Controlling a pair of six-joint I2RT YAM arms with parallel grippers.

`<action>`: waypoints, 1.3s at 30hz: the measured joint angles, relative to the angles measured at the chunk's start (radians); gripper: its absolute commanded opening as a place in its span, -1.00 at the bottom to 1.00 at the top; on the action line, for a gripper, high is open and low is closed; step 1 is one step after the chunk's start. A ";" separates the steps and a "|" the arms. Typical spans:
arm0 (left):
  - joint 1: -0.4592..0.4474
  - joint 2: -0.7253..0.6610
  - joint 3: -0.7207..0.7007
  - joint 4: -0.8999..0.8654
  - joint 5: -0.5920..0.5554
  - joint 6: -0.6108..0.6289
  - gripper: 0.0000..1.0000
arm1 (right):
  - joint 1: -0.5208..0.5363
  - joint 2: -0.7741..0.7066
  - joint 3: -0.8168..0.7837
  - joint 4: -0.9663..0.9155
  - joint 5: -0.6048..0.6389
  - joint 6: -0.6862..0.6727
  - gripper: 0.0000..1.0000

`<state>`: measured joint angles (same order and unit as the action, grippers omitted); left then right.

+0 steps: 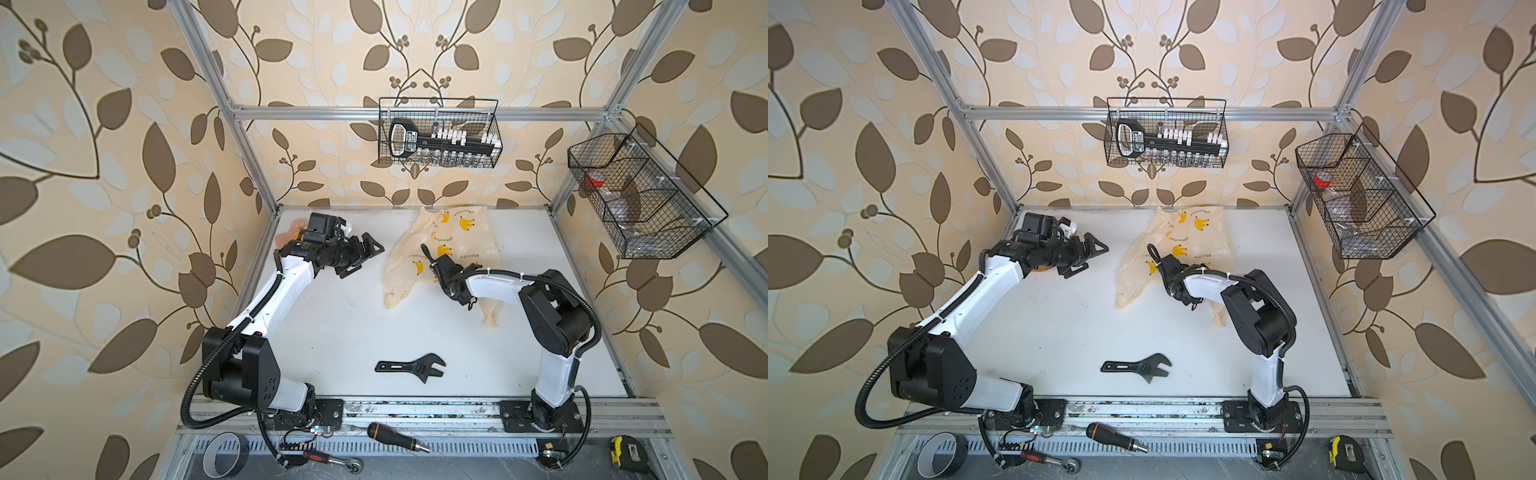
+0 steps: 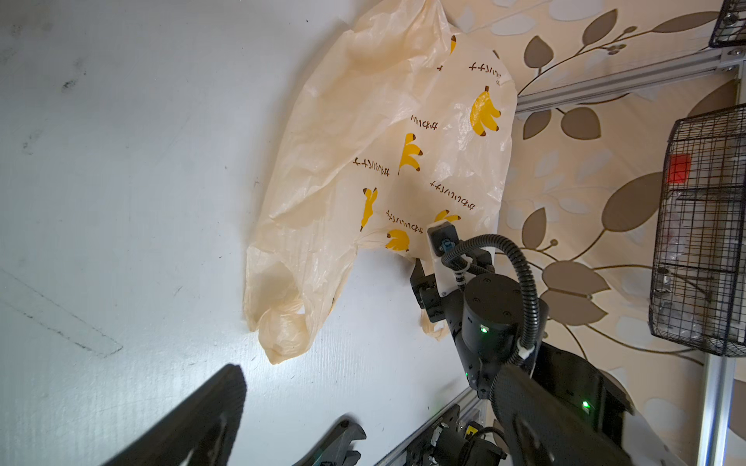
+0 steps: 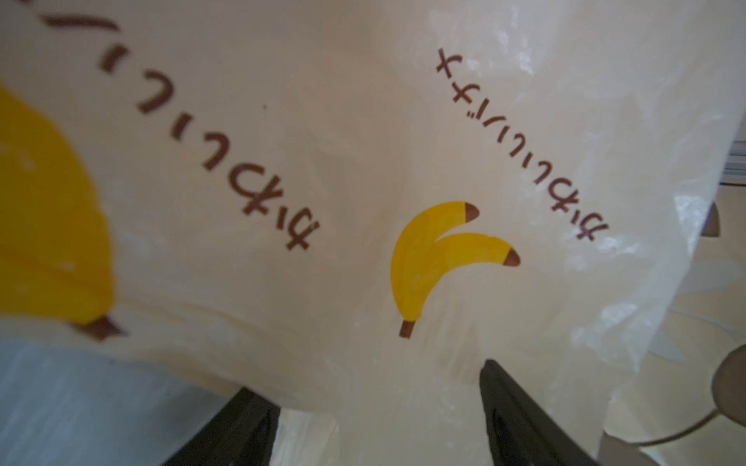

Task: Place the fruits into the plastic bag
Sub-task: Open the plastic bag at the center of the table.

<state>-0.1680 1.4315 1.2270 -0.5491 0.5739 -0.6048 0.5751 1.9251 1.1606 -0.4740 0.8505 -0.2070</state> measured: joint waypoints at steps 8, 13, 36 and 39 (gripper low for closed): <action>0.000 0.002 0.000 0.000 0.000 0.001 0.98 | -0.008 0.005 0.022 0.082 0.048 -0.051 -0.38; 0.000 0.006 0.000 0.002 0.003 0.002 0.98 | -0.023 0.005 0.040 0.108 0.055 -0.061 -0.85; -0.181 0.006 -0.095 -0.074 -0.093 0.113 0.98 | -0.109 -0.220 0.386 -0.308 -0.374 0.377 -1.00; -0.227 -0.024 -0.082 -0.106 -0.133 0.130 0.98 | -0.124 -0.232 0.397 -0.364 -0.467 0.464 -1.00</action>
<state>-0.3950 1.4071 1.1450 -0.6548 0.4412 -0.4747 0.4507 1.6936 1.5574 -0.8375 0.3836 0.2569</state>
